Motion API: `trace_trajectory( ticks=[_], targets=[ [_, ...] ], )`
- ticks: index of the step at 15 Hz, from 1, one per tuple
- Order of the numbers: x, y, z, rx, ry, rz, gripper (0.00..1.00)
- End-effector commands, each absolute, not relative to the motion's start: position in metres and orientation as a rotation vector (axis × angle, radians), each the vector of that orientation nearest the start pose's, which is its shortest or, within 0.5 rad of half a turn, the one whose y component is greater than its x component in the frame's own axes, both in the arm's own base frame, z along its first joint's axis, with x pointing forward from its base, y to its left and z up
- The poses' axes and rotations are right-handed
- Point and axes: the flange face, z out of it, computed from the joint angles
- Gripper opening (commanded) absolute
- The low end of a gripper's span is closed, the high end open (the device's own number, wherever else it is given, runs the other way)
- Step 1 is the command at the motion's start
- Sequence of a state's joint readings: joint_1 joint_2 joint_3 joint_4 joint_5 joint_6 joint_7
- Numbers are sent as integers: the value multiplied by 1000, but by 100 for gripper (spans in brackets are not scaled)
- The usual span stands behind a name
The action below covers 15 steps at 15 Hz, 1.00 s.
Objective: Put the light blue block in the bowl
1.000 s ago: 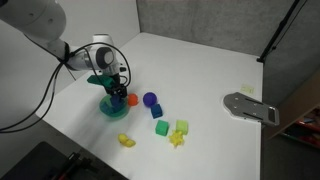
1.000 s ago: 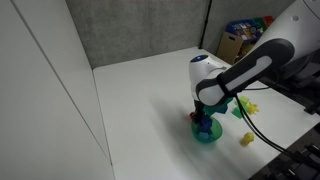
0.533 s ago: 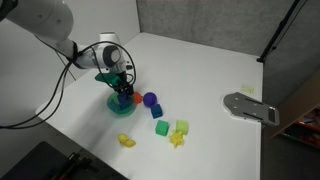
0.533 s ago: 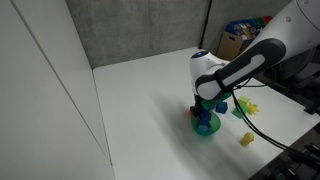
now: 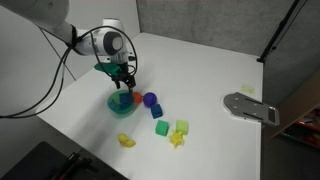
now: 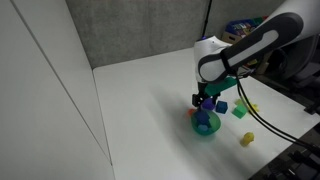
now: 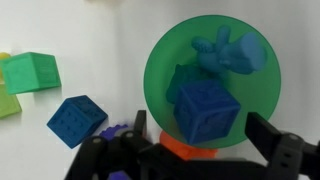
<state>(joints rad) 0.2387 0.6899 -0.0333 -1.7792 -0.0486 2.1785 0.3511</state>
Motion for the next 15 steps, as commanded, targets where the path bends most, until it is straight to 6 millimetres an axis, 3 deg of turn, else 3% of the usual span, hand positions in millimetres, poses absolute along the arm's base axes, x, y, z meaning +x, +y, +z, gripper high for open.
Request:
trace_trajectory(
  ticks=[1, 7, 15],
  targets=[
    [613, 103, 203, -3188, 259, 482, 100],
    [610, 70, 278, -3151, 295, 547, 100],
    [572, 43, 380, -3134, 309, 550, 100]
  ],
)
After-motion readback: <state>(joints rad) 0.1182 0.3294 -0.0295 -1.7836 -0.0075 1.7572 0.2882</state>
